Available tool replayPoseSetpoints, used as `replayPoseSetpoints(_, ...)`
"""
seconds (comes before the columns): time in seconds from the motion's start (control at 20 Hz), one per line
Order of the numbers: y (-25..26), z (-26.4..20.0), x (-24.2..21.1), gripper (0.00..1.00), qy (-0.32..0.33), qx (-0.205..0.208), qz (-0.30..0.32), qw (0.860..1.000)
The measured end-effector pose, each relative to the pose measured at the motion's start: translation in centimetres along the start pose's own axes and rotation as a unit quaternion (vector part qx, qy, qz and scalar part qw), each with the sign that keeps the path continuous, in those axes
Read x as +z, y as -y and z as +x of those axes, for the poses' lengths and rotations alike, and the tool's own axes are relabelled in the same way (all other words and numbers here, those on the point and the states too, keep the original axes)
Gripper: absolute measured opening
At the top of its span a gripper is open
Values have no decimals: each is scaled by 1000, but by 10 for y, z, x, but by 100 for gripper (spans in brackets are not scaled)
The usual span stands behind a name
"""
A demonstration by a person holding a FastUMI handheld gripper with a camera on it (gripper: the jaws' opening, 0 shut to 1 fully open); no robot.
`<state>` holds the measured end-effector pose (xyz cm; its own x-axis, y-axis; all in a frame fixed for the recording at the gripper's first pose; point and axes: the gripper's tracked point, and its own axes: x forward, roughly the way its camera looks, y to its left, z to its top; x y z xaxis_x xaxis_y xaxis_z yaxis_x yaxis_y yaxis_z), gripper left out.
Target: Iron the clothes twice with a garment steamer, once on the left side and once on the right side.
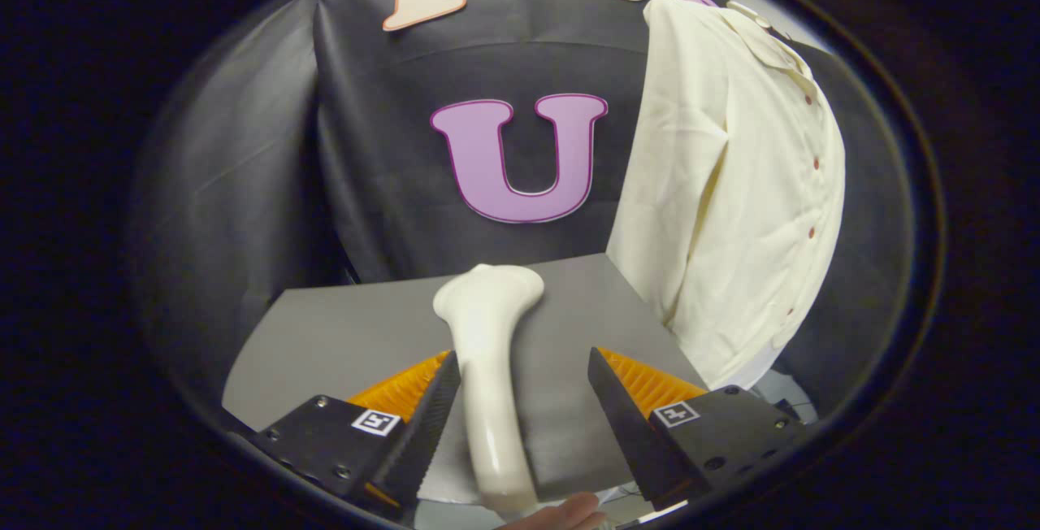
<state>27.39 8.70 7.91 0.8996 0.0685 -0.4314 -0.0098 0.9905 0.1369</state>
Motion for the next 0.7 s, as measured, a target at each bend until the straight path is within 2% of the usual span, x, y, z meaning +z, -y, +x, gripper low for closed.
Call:
replayPoseSetpoints(0.25, -36, 43, -7, 96, -44, 27, -26, 998)
replayPoseSetpoints(0.4, -36, 50, -26, 93, -112, -12, -61, 992)
replayPoseSetpoints(0.55, -39, 48, -27, 77, -107, -54, -62, 991)
replayPoseSetpoints(0.7, -42, 37, -16, 56, -69, -87, -87, 990)
